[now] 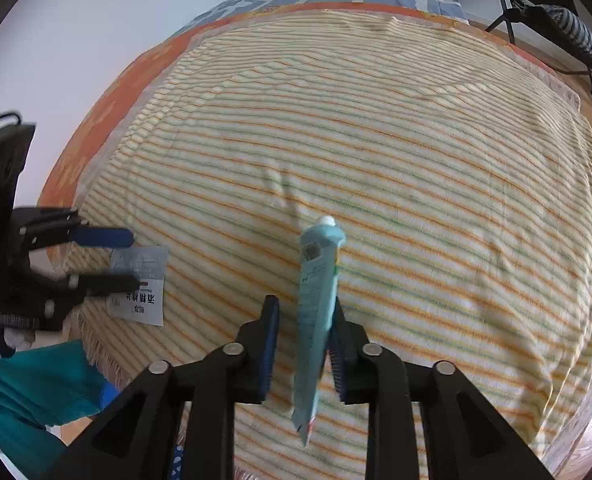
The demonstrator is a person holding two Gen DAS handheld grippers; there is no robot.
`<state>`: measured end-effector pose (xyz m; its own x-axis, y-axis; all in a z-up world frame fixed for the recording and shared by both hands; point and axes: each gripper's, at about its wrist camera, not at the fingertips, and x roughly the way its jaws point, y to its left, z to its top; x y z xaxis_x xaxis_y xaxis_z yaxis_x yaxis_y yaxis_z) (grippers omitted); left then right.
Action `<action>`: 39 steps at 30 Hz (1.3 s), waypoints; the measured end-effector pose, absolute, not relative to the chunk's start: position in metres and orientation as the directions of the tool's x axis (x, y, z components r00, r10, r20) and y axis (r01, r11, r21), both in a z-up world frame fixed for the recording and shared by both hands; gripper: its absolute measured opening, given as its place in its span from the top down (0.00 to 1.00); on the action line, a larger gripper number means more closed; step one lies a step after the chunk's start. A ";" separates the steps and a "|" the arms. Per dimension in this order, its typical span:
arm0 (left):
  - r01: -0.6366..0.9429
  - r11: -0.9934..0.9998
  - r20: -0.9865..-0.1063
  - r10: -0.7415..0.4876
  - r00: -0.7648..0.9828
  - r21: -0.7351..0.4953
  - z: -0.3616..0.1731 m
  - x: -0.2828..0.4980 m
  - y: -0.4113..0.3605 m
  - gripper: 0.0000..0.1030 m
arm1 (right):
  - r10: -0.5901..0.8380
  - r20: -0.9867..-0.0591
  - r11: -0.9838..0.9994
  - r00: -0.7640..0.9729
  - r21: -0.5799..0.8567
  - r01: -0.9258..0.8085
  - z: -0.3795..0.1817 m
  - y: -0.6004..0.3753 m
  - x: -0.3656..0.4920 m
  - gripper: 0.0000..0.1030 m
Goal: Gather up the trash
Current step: 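Grasp the light-blue tube with the right gripper while the left gripper grasps the white packet, then carry the tube and packet over the blue basket and release both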
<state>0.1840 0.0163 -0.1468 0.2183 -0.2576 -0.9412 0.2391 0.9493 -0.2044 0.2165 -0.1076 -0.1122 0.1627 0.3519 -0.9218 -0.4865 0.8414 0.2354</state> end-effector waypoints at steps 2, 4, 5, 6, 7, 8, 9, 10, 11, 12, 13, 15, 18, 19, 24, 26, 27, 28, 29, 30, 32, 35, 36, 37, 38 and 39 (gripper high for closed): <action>0.280 0.947 -0.950 -0.221 0.219 -0.156 -0.148 0.175 0.004 0.23 | 0.350 -0.921 0.846 0.168 0.234 -0.479 -0.113 -0.108 0.216 0.74; 0.338 0.939 -0.964 -0.150 0.220 -0.069 -0.155 0.167 -0.012 0.23 | 0.361 -0.917 0.852 0.170 0.249 -0.461 -0.113 -0.109 0.216 0.70; 0.364 0.931 -0.968 -0.108 0.226 -0.019 -0.158 0.164 -0.020 0.23 | 0.367 -0.914 0.856 0.172 0.259 -0.448 -0.113 -0.110 0.215 0.69; 0.391 0.919 -0.968 -0.058 0.244 0.043 -0.161 0.160 -0.028 0.23 | 0.373 -0.911 0.860 0.175 0.268 -0.435 -0.113 -0.111 0.216 0.68; 0.395 0.917 -0.966 -0.050 0.254 0.057 -0.161 0.159 -0.032 0.23 | 0.374 -0.910 0.864 0.179 0.272 -0.424 -0.113 -0.111 0.216 0.67; 0.388 0.920 -0.965 -0.053 0.257 0.053 -0.160 0.160 -0.032 0.23 | 0.370 -0.910 0.867 0.186 0.267 -0.420 -0.113 -0.110 0.215 0.67; 0.371 0.928 -0.966 -0.059 0.251 0.040 -0.159 0.161 -0.030 0.24 | 0.365 -0.911 0.869 0.191 0.259 -0.422 -0.113 -0.109 0.215 0.67; 0.355 0.934 -0.965 -0.064 0.253 0.032 -0.159 0.162 -0.028 0.28 | 0.354 -0.914 0.872 0.199 0.245 -0.424 -0.113 -0.107 0.213 0.67; 0.345 0.938 -0.964 -0.065 0.257 0.029 -0.158 0.163 -0.025 0.30 | 0.350 -0.914 0.873 0.203 0.240 -0.424 -0.112 -0.107 0.213 0.66; 0.343 0.939 -0.963 -0.066 0.262 0.029 -0.158 0.162 -0.023 0.31 | 0.348 -0.914 0.875 0.207 0.238 -0.422 -0.112 -0.107 0.212 0.66; 0.345 0.938 -0.962 -0.061 0.267 0.037 -0.157 0.161 -0.024 0.35 | 0.347 -0.914 0.877 0.212 0.236 -0.419 -0.112 -0.107 0.210 0.66; 0.352 0.935 -0.959 -0.055 0.279 0.049 -0.155 0.155 -0.021 0.40 | 0.341 -0.913 0.878 0.223 0.225 -0.422 -0.112 -0.107 0.209 0.66; 0.332 0.942 -0.956 -0.056 0.287 0.045 -0.150 0.148 -0.013 0.46 | 0.314 -0.916 0.885 0.251 0.187 -0.427 -0.112 -0.104 0.203 0.79; 0.327 0.944 -0.955 -0.057 0.290 0.043 -0.146 0.140 -0.006 0.47 | 0.311 -0.916 0.886 0.255 0.183 -0.426 -0.112 -0.104 0.202 0.84; 0.304 0.952 -0.950 -0.067 0.306 0.031 -0.136 0.135 0.001 0.50 | 0.313 -0.908 0.883 0.279 0.170 -0.438 -0.105 -0.103 0.191 0.95; 0.294 0.956 -0.946 -0.074 0.317 0.024 -0.131 0.133 0.006 0.50 | 0.312 -0.902 0.880 0.297 0.157 -0.448 -0.100 -0.103 0.186 0.95; 0.283 0.959 -0.944 -0.076 0.321 0.019 -0.129 0.132 0.009 0.51 | 0.315 -0.900 0.880 0.301 0.158 -0.449 -0.098 -0.104 0.185 0.95; 0.278 0.960 -0.943 -0.075 0.325 0.019 -0.127 0.131 0.010 0.51 | 0.321 -0.897 0.880 0.305 0.163 -0.447 -0.096 -0.104 0.184 0.95; 0.275 0.961 -0.941 -0.073 0.329 0.021 -0.125 0.130 0.012 0.51 | 0.322 -0.895 0.880 0.307 0.163 -0.446 -0.095 -0.105 0.182 0.95; 0.269 0.963 -0.940 -0.070 0.335 0.024 -0.123 0.129 0.015 0.51 | 0.323 -0.894 0.880 0.310 0.163 -0.445 -0.094 -0.105 0.182 0.95; 0.260 0.965 -0.938 -0.073 0.339 0.019 -0.118 0.128 0.019 0.51 | 0.332 -0.889 0.881 0.317 0.171 -0.442 -0.090 -0.106 0.180 0.96; 0.255 0.967 -0.933 -0.072 0.352 0.021 -0.111 0.122 0.024 0.51 | 0.352 -0.880 0.874 0.320 0.186 -0.448 -0.082 -0.107 0.172 0.96; 0.253 0.967 -0.931 -0.074 0.357 0.020 -0.109 0.118 0.025 0.51 | 0.355 -0.877 0.871 0.323 0.184 -0.456 -0.079 -0.107 0.169 0.96; 0.253 0.967 -0.930 -0.077 0.360 0.018 -0.105 0.116 0.029 0.51 | 0.357 -0.874 0.867 0.329 0.179 -0.465 -0.075 -0.106 0.164 0.96; 0.256 0.967 -0.927 -0.083 0.365 0.015 -0.103 0.111 0.029 0.51 | 0.363 -0.870 0.863 0.333 0.179 -0.473 -0.070 -0.106 0.159 0.96; 0.259 0.966 -0.925 -0.085 0.371 0.015 -0.100 0.107 0.030 0.51 | 0.369 -0.867 0.860 0.335 0.182 -0.476 -0.067 -0.107 0.154 0.96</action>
<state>0.1067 0.0299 -0.0999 0.3705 -0.0847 -0.9250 0.2591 0.9657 0.0153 0.1536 -0.1066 -0.0670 0.3350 0.3686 -0.8671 -0.4764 0.8603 0.1816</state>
